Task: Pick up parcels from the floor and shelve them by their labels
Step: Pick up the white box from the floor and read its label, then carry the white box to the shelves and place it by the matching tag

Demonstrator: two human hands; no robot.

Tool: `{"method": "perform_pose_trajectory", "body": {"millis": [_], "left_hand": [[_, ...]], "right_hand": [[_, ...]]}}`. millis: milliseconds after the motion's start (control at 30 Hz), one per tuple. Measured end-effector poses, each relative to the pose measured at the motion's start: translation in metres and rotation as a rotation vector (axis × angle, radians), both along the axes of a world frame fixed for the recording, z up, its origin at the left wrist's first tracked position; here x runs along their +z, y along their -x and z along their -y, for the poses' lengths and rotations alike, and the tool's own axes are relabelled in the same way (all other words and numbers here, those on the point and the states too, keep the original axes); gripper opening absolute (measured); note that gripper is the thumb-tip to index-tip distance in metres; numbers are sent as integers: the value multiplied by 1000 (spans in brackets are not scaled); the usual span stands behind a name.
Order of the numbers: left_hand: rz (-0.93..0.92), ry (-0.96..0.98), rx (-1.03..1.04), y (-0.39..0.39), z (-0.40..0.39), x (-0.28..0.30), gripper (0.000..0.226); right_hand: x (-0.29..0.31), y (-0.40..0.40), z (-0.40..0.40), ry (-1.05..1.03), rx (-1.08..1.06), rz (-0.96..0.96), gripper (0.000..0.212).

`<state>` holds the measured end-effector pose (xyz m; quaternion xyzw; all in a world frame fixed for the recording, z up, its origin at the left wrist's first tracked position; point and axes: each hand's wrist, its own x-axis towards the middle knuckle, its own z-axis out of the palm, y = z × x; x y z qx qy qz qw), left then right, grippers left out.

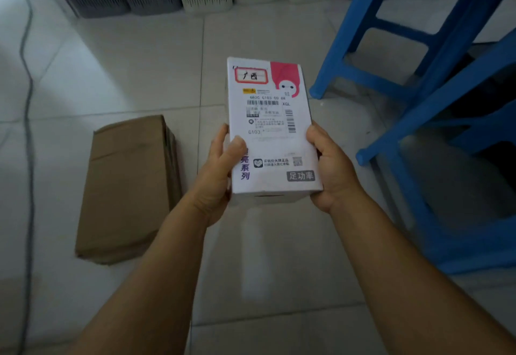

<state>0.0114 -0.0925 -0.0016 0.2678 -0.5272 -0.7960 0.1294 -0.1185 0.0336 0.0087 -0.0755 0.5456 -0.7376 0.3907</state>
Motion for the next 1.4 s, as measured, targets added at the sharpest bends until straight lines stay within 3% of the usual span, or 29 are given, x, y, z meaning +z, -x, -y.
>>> {"method": "perform_pose_trajectory", "body": {"millis": [167,300,500,633,900,1000,1100,1233,1333,1400], "left_hand": [[64,43,88,-23,-19,45,145],[117,52,50,-35,-37,126,126],[159,-67,209,-43,-65,273,87],[160,-126,219,-34,-82,375,89],[74,-120,204,-13,-118,547,87],[11,-107,112,-5,-134,596,88],[-56,-105,17,2,-157,641,85],[-147,-77,-92,7,-188,694,86],[-197,-70,-193,10,-211,732,103],[-222,-58,-258,9,-229,755,97]], "right_hand": [[49,-12,-10,-80,-25,66,35],[119,-19,-26,-100,-33,114,40],[264,-34,-62,-8,12,163,33],[364,-39,-86,4,-13,225,33],[536,-40,-127,96,-33,187,65],[590,-40,-150,112,-24,105,61],[638,-42,-181,32,-78,24,69],[692,-51,-222,-51,-248,-55,56],[725,-64,-251,-33,-363,-91,51],[746,-75,-272,0,-442,-118,46]]}}
